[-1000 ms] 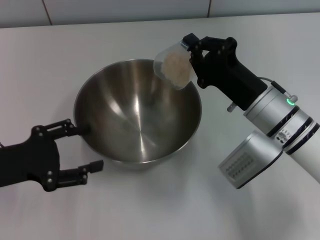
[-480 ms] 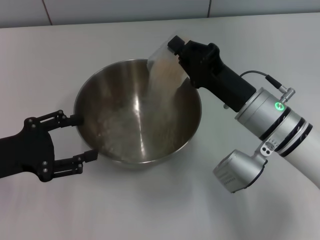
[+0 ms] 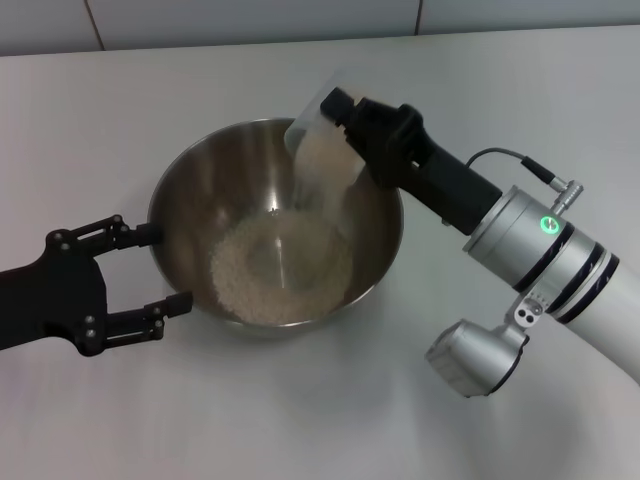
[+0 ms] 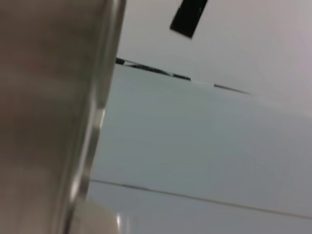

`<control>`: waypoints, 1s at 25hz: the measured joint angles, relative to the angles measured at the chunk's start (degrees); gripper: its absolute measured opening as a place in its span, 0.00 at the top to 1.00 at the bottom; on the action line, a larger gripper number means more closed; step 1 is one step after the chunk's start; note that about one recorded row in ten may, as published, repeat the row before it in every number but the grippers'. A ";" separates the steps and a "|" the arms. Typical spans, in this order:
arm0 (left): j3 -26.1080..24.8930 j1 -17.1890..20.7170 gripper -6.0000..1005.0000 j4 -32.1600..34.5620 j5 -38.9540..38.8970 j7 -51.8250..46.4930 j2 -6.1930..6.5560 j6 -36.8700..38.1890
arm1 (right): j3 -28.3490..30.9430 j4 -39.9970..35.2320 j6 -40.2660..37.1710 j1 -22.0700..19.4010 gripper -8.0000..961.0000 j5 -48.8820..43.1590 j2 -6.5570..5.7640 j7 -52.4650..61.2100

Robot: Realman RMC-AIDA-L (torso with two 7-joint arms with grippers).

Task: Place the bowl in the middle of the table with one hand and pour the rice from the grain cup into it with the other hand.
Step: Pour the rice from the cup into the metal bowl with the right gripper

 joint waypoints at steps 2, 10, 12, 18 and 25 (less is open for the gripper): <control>0.00 0.00 0.20 -0.01 0.00 0.00 0.00 -0.69 | 0.00 0.00 -0.04 -0.03 0.91 -0.63 0.01 -0.50; 0.19 0.00 0.20 -0.39 0.05 -0.45 -0.06 -3.85 | 0.00 0.15 -0.08 0.02 0.91 -0.85 0.10 -1.61; 0.31 0.00 0.20 -0.47 0.06 -0.38 -0.07 -4.57 | 0.00 0.16 -0.08 0.00 0.90 -0.91 0.12 -1.64; 0.16 0.23 0.20 -0.53 0.10 -0.12 -0.08 -4.96 | 0.00 0.18 -0.08 -0.04 0.90 -1.40 0.13 -4.18; 0.06 0.23 0.20 -0.30 0.11 -0.24 -0.09 -5.00 | 0.00 0.17 -0.53 -0.03 0.89 -1.49 0.13 -6.85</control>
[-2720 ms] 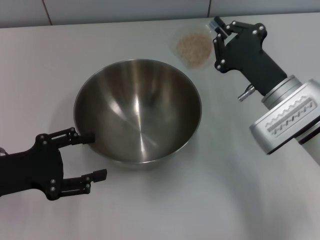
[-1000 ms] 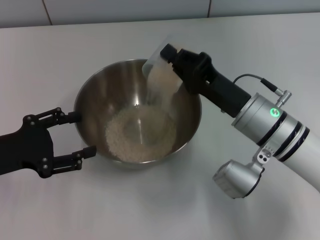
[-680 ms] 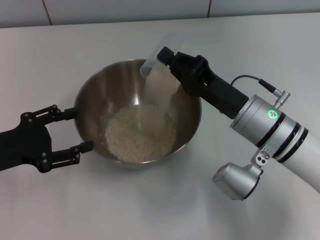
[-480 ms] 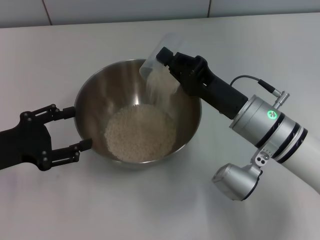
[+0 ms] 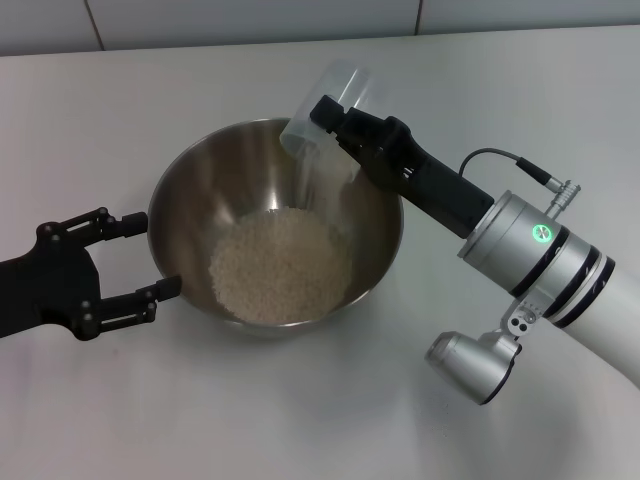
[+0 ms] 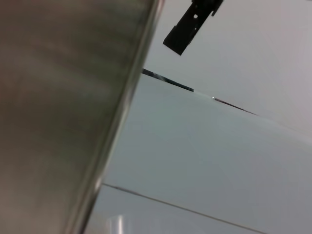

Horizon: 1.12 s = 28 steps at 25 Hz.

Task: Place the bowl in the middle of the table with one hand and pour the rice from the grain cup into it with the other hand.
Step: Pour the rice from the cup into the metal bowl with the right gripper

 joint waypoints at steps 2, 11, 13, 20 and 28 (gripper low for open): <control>-0.05 -0.09 0.20 -0.13 0.00 -0.01 0.00 0.01 | 0.00 0.00 -0.27 0.07 0.89 -0.38 0.00 -0.21; -0.72 0.22 0.20 -0.15 -0.99 -0.06 -0.12 -0.24 | 0.31 0.00 -0.35 0.17 0.88 -1.41 -0.04 -1.91; -0.74 0.30 0.20 0.08 -1.04 -0.16 -0.09 -0.09 | 0.43 0.00 -0.37 0.17 0.88 -1.41 -0.06 -3.60; -0.56 0.43 0.20 0.27 -1.08 0.10 -0.09 0.16 | 0.68 0.00 -0.39 0.20 0.88 -1.08 -0.10 -2.03; -0.75 0.52 0.20 0.24 -1.10 0.25 0.01 -0.22 | 0.97 5.47 -1.04 -3.18 0.87 5.21 0.08 20.75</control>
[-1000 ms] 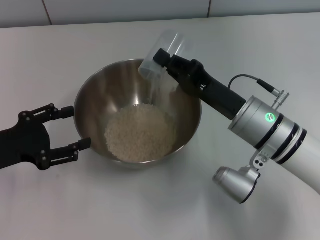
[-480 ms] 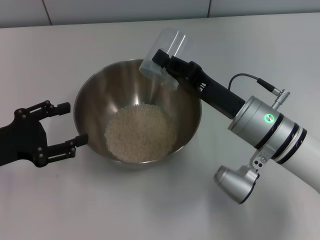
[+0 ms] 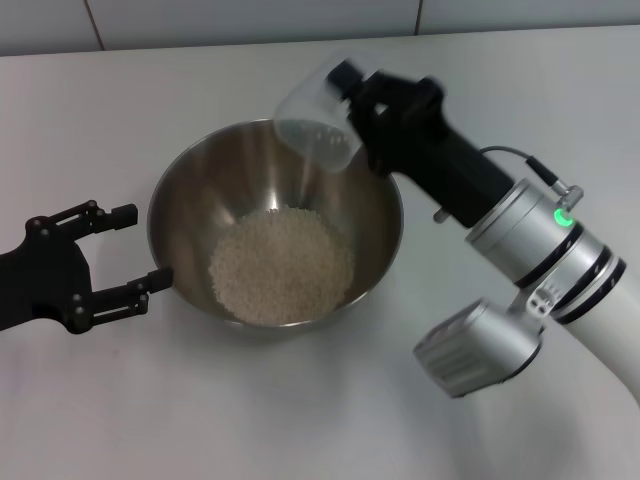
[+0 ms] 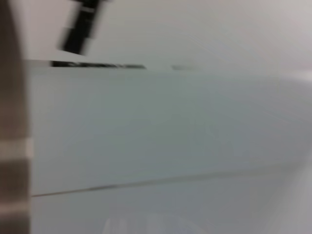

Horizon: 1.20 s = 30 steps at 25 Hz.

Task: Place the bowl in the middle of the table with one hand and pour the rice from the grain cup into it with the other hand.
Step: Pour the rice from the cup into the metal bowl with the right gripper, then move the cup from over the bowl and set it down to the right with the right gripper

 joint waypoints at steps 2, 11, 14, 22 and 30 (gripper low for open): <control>-0.10 0.00 0.20 -0.03 -0.05 -0.11 -0.01 -0.29 | -0.08 0.19 0.00 -0.16 0.87 1.52 0.00 2.51; -2.92 -0.92 0.20 -3.29 -3.30 -0.50 -0.26 -1.54 | -0.62 -0.16 0.28 -2.09 0.86 12.43 0.05 34.27; -3.44 -0.18 0.20 -3.41 -4.82 -0.54 -0.16 -1.19 | -0.64 -1.92 0.77 -2.92 0.86 13.74 0.01 43.00; -3.24 1.34 0.20 -4.09 -6.12 0.04 -0.26 -0.36 | -0.35 -6.01 4.77 -4.96 0.85 20.29 -0.09 60.35; -3.49 1.58 0.20 -4.85 -6.12 -0.02 -0.36 1.28 | 0.96 -8.28 15.50 -3.96 0.85 22.18 -0.33 69.01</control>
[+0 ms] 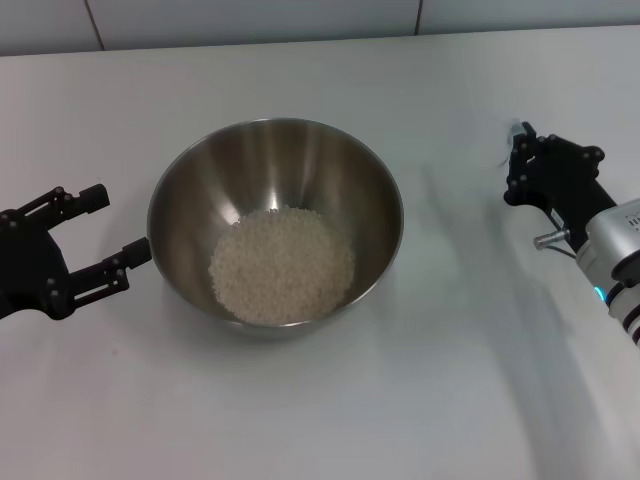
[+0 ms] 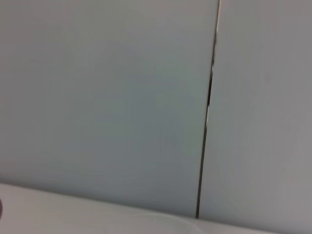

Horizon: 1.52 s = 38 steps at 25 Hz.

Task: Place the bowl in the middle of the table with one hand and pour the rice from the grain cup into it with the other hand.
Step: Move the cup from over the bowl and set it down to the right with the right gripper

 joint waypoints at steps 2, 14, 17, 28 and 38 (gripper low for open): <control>-0.05 0.01 0.20 -0.14 -0.01 0.05 0.00 0.00 | 0.01 -0.14 1.29 0.21 0.85 0.01 0.02 0.28; -0.31 -0.12 0.20 -0.34 -0.08 0.32 0.17 -0.96 | -0.44 -0.31 3.99 0.87 0.84 -0.37 0.25 0.44; -0.31 -0.25 0.20 -0.38 -0.08 0.33 0.21 -1.04 | -1.01 -0.59 5.45 1.71 0.83 -0.38 0.25 0.47; -0.22 -0.49 0.20 -0.37 -0.09 0.33 0.27 -0.99 | -3.85 -1.35 3.91 2.29 0.82 -0.56 0.15 0.34; -0.28 -0.45 0.20 -0.37 -0.08 0.30 0.35 -1.03 | -6.49 -2.32 -1.19 1.03 0.66 -0.56 -0.04 0.34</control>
